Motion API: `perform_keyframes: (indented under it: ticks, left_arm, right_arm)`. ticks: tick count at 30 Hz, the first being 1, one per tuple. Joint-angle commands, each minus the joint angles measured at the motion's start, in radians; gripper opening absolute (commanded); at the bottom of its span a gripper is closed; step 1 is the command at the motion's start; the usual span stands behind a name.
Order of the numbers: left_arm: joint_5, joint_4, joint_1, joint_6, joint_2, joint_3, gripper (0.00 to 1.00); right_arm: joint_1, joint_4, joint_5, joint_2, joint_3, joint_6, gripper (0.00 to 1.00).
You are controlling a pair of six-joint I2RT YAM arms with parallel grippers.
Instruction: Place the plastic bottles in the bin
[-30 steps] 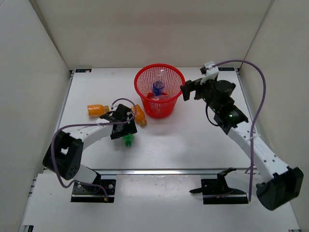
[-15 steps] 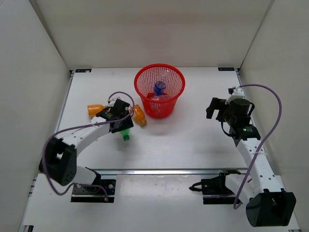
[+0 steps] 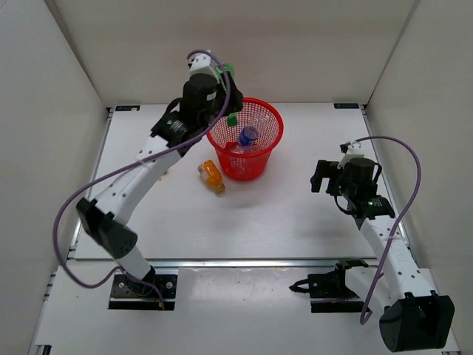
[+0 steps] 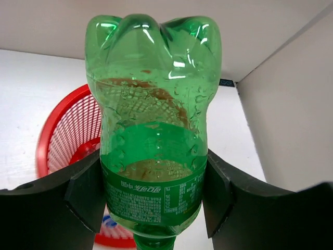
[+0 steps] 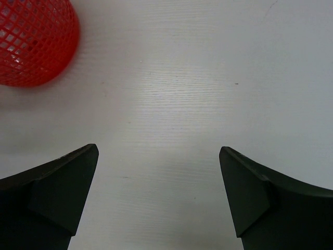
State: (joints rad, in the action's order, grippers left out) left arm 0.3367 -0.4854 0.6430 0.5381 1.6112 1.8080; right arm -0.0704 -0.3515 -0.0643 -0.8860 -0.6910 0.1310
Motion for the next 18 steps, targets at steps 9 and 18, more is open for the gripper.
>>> perform_keyframes:
  ticks: [9, 18]
  left_arm:
    - [-0.059, -0.122, 0.052, -0.089, 0.248, 0.225, 0.99]
    - [0.099, -0.180, 0.008, 0.005, -0.145, -0.222, 0.98]
  right_arm:
    - [-0.012, 0.020, 0.023, 0.041, -0.001, -0.062, 0.99]
    - [-0.529, -0.006, 0.129, -0.109, -0.117, -0.281, 0.99]
